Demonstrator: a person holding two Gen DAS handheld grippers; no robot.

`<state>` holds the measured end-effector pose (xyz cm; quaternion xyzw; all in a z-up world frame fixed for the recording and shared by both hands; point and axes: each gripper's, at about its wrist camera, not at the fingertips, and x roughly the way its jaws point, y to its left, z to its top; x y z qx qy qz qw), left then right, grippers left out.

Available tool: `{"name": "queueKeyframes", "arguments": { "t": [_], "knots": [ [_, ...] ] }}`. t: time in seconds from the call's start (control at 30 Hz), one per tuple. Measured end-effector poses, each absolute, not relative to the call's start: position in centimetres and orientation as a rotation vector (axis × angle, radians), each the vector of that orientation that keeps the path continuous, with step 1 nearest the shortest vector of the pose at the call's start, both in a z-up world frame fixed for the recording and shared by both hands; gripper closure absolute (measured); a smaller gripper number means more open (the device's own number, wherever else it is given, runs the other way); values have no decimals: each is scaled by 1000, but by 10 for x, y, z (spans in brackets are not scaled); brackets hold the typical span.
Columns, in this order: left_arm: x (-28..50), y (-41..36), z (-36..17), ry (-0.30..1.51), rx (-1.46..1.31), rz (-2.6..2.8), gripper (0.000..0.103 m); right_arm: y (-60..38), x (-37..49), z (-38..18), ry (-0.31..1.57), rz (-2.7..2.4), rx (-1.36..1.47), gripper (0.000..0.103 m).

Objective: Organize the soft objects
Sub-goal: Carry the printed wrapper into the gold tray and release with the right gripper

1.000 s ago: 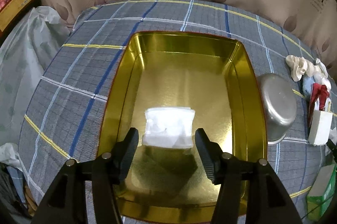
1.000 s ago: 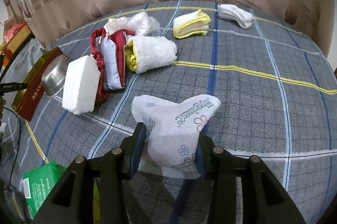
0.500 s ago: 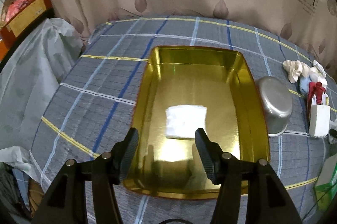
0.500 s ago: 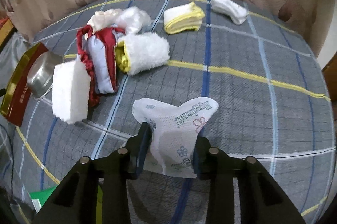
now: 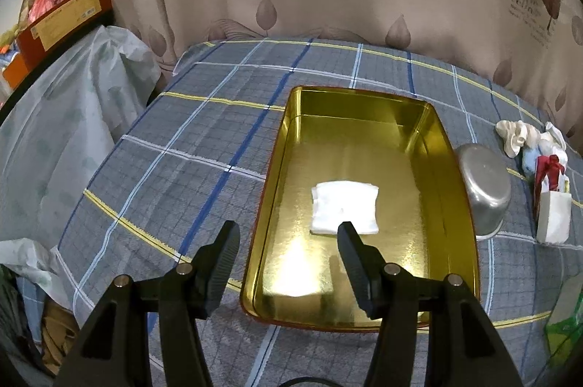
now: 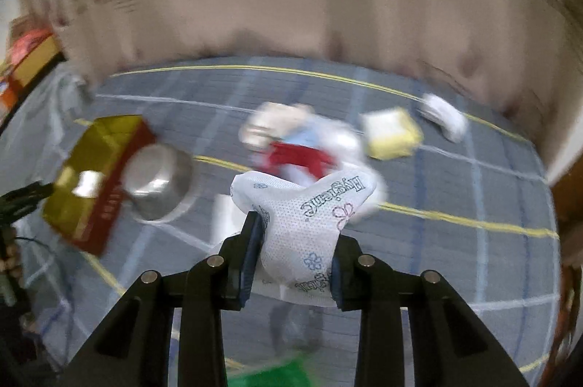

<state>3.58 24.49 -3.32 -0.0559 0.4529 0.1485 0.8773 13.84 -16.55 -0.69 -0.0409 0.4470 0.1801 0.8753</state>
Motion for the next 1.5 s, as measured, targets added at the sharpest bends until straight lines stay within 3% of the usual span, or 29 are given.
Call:
{"name": "queueKeyframes", "arguments": {
  "t": [0.53, 1.07, 1.2, 1.27, 1.4, 1.5],
  "knots": [
    [6, 287, -23, 892, -246, 400, 46, 55, 107, -26, 976, 781, -219, 73],
    [5, 295, -26, 897, -298, 397, 46, 142, 115, -76, 1033, 802, -327, 69],
    [5, 296, -26, 897, -295, 395, 46, 146, 114, -79, 1023, 793, -333, 57],
    [5, 295, -27, 898, -294, 396, 46, 147, 114, -78, 1011, 786, -338, 38],
    [6, 295, -28, 901, -300, 394, 46, 142, 107, -67, 956, 772, -375, 36],
    [7, 294, -28, 905, -297, 395, 46, 125, 102, -54, 912, 747, -366, 27]
  ]
}}
